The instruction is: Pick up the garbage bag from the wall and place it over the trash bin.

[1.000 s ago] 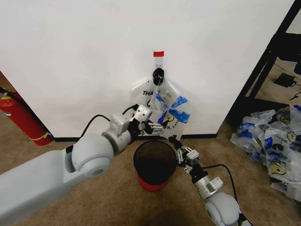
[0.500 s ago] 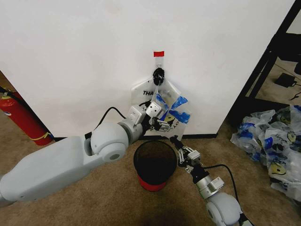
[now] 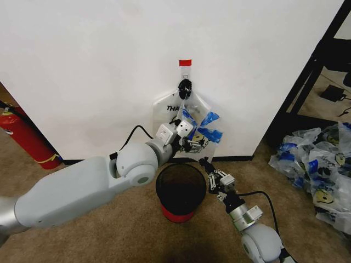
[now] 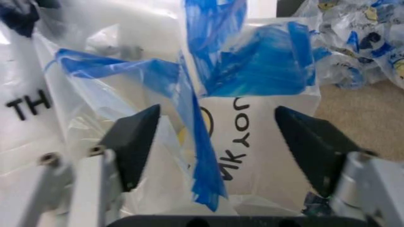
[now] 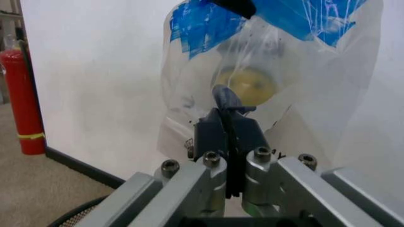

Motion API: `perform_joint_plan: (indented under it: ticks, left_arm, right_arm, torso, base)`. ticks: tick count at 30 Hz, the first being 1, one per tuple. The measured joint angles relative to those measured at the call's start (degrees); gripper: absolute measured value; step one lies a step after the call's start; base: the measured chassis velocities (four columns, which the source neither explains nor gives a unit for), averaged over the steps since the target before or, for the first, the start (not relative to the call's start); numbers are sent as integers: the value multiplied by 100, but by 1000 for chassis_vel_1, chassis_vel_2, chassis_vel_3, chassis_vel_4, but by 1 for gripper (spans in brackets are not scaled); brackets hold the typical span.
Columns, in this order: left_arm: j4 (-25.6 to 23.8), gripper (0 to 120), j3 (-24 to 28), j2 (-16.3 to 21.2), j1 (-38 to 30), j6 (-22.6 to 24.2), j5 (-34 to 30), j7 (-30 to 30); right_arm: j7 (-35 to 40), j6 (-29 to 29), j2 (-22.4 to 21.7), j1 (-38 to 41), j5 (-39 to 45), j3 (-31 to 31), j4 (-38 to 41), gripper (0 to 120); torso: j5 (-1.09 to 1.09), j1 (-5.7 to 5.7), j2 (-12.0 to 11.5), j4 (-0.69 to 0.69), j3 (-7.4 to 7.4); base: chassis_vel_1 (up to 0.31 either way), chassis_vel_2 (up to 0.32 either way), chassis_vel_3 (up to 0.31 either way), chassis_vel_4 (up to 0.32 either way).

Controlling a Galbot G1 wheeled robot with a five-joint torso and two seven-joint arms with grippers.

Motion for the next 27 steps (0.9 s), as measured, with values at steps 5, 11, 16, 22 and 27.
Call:
perform_joint_plan:
  ticks: [5, 11, 16, 22, 27]
  left_arm:
    - [153, 51, 132, -66, -101, 4, 98, 28]
    - [294, 26, 204, -125, -178, 63, 111, -56]
    - [248, 10, 135, -98, -163, 57, 92, -92]
    - [168, 0, 16, -80, -70, -13, 68, -123]
    - [44, 0, -125, -97, 100, -84, 17, -133]
  right_arm:
    - [-14, -9, -4, -44, 87, 17, 82, 0]
    - [-16, -61, -23, -54, 200, 53, 185, 0]
    - [-16, -61, -42, -48, 212, 79, 156, 0]
    - [-8, -61, -39, -28, 217, 82, 115, 0]
    - [7, -86, -64, -56, 236, 113, 145, 0]
  torso:
    - [0, 0, 0, 0, 0]
    - [0, 0, 0, 0, 0]
    - [0, 0, 0, 0, 0]
    - [0, 0, 0, 0, 0]
    - [0, 0, 0, 0, 0]
  base:
    - [0, 0, 0, 0]
    - [0, 0, 0, 0]
    - [0, 0, 0, 0]
    - [0, 0, 0, 0]
    - [0, 0, 0, 0]
